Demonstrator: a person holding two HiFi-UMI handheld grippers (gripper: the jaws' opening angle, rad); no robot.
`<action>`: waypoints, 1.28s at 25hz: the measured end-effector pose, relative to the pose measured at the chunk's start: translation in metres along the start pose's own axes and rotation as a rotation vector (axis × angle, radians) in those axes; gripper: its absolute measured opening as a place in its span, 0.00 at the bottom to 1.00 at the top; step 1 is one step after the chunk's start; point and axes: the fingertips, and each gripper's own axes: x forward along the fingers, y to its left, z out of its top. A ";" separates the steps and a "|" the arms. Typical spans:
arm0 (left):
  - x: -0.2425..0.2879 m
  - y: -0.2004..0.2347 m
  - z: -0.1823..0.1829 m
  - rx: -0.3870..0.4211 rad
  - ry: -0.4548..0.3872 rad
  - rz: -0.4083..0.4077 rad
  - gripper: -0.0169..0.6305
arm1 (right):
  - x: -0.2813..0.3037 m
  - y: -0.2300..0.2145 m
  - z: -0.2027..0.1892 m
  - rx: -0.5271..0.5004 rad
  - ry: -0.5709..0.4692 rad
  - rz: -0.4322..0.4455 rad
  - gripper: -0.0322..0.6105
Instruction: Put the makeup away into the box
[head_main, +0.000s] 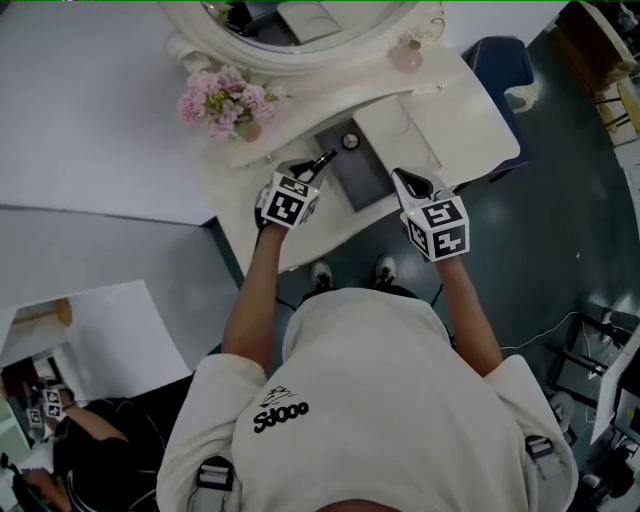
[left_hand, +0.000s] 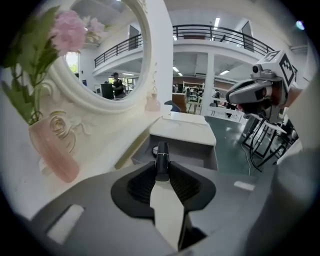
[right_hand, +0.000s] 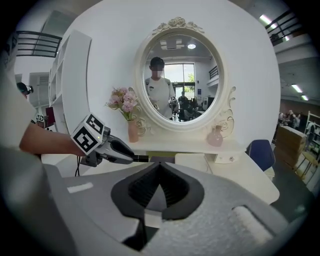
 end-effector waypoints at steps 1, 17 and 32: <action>0.007 -0.005 0.003 0.021 0.014 -0.022 0.20 | -0.003 -0.004 -0.004 0.010 0.002 -0.012 0.05; 0.118 -0.037 -0.007 0.373 0.345 -0.153 0.20 | -0.039 -0.050 -0.032 0.112 0.027 -0.176 0.05; 0.149 -0.052 -0.013 0.467 0.425 -0.183 0.20 | -0.044 -0.070 -0.045 0.188 0.037 -0.233 0.05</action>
